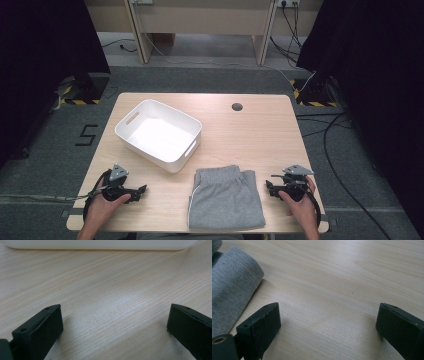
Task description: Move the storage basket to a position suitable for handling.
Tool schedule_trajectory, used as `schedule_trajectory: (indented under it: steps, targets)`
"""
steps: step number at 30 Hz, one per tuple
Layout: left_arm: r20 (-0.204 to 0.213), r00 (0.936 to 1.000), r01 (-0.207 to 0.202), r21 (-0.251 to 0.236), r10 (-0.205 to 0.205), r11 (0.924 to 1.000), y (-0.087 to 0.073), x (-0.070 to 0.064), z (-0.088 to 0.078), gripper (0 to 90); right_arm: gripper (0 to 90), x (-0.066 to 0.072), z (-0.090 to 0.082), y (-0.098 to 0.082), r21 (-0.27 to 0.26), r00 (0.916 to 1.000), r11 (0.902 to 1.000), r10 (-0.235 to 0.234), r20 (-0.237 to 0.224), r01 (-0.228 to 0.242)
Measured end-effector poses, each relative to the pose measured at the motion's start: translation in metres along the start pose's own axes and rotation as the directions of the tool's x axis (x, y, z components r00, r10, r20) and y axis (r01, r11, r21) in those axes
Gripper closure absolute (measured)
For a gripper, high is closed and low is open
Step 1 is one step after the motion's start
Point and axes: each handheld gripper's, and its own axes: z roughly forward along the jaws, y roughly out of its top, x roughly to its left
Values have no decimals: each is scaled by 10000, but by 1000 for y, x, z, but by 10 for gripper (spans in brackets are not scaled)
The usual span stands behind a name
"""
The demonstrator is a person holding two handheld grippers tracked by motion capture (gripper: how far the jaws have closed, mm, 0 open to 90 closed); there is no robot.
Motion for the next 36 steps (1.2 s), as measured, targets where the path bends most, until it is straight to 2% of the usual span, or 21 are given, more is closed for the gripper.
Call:
schedule_trajectory:
  steps: [11,12,14,15,17,19,21,26,28,29,30,31,32,33,36]
  targets:
    - [10,10000,14,-7,-14,10000,0,0,0,0,70,1,0,0,-6,10000,10000,-68,46,68]
    - [11,10000,15,-6,-15,10000,0,0,0,0,92,1,0,0,-22,10000,10000,-89,14,89]
    - [11,10000,13,-5,-13,10000,0,0,0,0,211,2,-1,0,-234,9998,9996,-134,-140,130]
    - [14,10000,18,-8,-18,10000,0,0,0,0,218,3,-2,0,-319,9997,9993,-188,-176,183]
    - [16,10000,21,-9,-21,10000,0,0,0,0,160,5,-1,1,-280,9997,9994,-194,-135,190]
    - [17,10000,14,-2,-14,10000,0,0,0,0,200,6,-2,4,-510,9999,9986,-130,13,131]
    - [16,10000,14,-1,-14,10000,0,0,0,0,199,5,-3,6,-656,9999,9977,-146,33,148]
    - [3,10000,26,-3,-26,10000,0,0,0,0,178,11,-9,20,-969,9997,9950,-250,-84,240]
    - [-1,10000,28,-4,-28,10000,0,0,0,0,171,19,-13,33,-1190,9987,9921,-441,-260,407]
    - [-1,10000,28,-4,-28,10000,0,0,0,0,171,19,-13,33,-1190,9987,9921,-441,-260,407]
    - [-2,10000,29,-5,-29,10000,0,0,0,0,174,25,-14,42,-1364,9969,9888,-671,-405,611]
    - [-1,10000,29,-4,-29,10000,0,0,0,0,174,25,-14,42,-1364,9969,9888,-671,-405,611]
    - [-8,10000,21,-4,-21,10000,0,0,0,0,178,31,-14,51,-1490,9957,9864,-773,-520,688]
    - [-8,10000,21,-4,-21,10000,0,0,0,0,178,31,-14,51,-1490,9957,9864,-773,-520,688]
    - [-15,10000,29,-8,-29,10000,0,0,0,0,196,39,-10,68,-1607,9920,9833,-995,-782,860]
